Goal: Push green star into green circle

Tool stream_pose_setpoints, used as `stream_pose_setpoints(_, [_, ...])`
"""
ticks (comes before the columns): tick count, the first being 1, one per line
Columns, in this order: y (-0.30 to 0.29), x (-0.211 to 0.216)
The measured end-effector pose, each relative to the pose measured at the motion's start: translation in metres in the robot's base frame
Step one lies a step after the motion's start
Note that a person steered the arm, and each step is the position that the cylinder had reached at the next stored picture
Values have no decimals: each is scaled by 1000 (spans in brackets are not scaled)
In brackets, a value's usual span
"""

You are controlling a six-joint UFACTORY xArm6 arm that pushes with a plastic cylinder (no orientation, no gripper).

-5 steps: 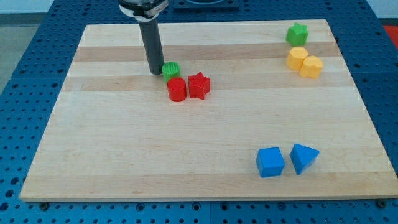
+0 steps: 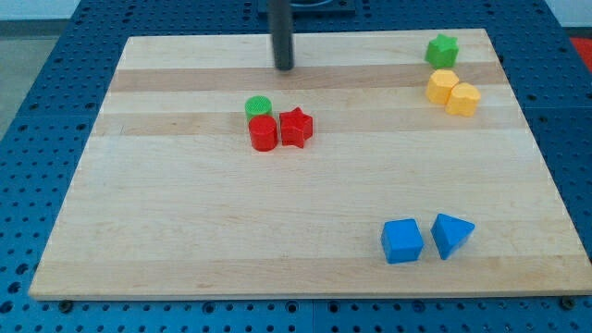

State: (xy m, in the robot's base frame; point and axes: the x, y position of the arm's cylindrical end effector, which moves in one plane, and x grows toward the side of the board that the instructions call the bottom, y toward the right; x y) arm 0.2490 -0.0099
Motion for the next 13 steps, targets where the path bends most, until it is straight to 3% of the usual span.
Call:
stream_pose_setpoints(1, [94,-32])
stream_pose_setpoints(3, [297,-52])
stream_pose_setpoints(4, [326,-31])
stream_pose_setpoints(7, [161,25])
stream_pose_setpoints(8, [131,36])
stream_pose_setpoints(10, [186,0])
stream_pose_setpoints(11, [142,1])
stream_pose_setpoints(13, [38,68])
